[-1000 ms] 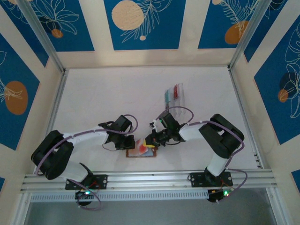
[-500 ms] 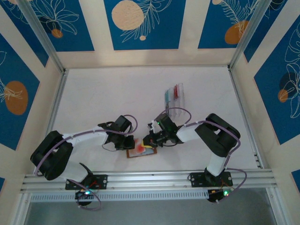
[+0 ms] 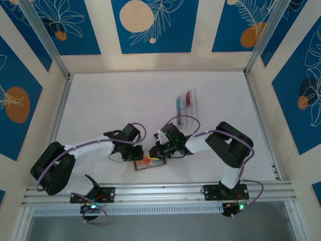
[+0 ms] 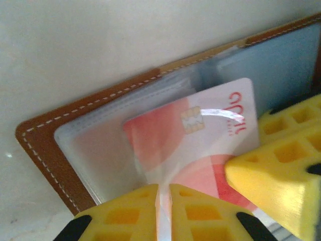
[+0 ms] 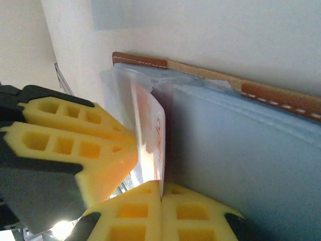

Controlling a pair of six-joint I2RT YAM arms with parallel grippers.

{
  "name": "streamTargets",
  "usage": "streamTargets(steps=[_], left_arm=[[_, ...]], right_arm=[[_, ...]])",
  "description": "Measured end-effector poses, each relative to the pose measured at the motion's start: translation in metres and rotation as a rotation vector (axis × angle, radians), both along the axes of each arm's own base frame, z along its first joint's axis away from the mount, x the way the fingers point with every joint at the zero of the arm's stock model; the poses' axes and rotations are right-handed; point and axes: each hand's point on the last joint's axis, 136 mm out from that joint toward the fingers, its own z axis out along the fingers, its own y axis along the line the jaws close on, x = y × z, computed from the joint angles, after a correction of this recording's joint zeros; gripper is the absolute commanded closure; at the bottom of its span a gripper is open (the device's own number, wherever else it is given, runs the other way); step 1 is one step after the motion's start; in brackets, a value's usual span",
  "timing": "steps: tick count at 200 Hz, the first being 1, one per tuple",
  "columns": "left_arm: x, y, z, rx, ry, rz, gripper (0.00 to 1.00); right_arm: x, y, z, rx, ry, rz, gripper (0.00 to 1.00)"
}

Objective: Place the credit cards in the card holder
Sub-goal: Insert the credit card into the card slot.

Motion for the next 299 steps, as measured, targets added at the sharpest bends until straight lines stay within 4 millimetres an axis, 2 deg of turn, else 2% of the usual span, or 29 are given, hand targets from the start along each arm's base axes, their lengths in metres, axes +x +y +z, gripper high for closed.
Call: streamTargets(steps=[15,31,51,69,114,181,236,280,299], left_arm=[[0.006,-0.002,0.013,-0.034,-0.022,0.012,0.87],[0.012,-0.001,0.027,-0.069,-0.049,0.038,0.87],[0.016,0.006,0.033,-0.080,-0.060,0.073,0.87],[0.012,0.014,0.025,-0.064,-0.041,0.089,0.87],[-0.005,0.027,0.001,-0.010,0.026,0.092,0.88],[-0.003,0.023,-0.019,0.000,0.057,0.088,0.88],[-0.004,0.018,-0.020,-0.032,0.067,0.082,0.88],[-0.004,0.018,-0.020,-0.038,0.067,0.082,0.88],[-0.004,0.018,-0.020,-0.038,0.067,0.082,0.88]], right_arm=[[0.000,-0.002,-0.002,-0.012,0.003,-0.002,0.86],[0.000,-0.002,-0.001,-0.020,-0.004,0.005,0.76],[0.002,-0.003,0.003,-0.036,-0.018,0.009,0.69],[0.002,-0.004,0.005,-0.056,-0.025,0.016,0.64],[0.001,-0.009,0.006,-0.147,-0.046,0.041,0.60],[-0.005,-0.010,0.006,-0.333,-0.114,0.106,0.60],[-0.012,0.003,0.001,-0.394,-0.155,0.177,0.59],[-0.012,0.006,0.000,-0.415,-0.164,0.190,0.57],[-0.010,0.006,0.002,-0.449,-0.191,0.196,0.52]])
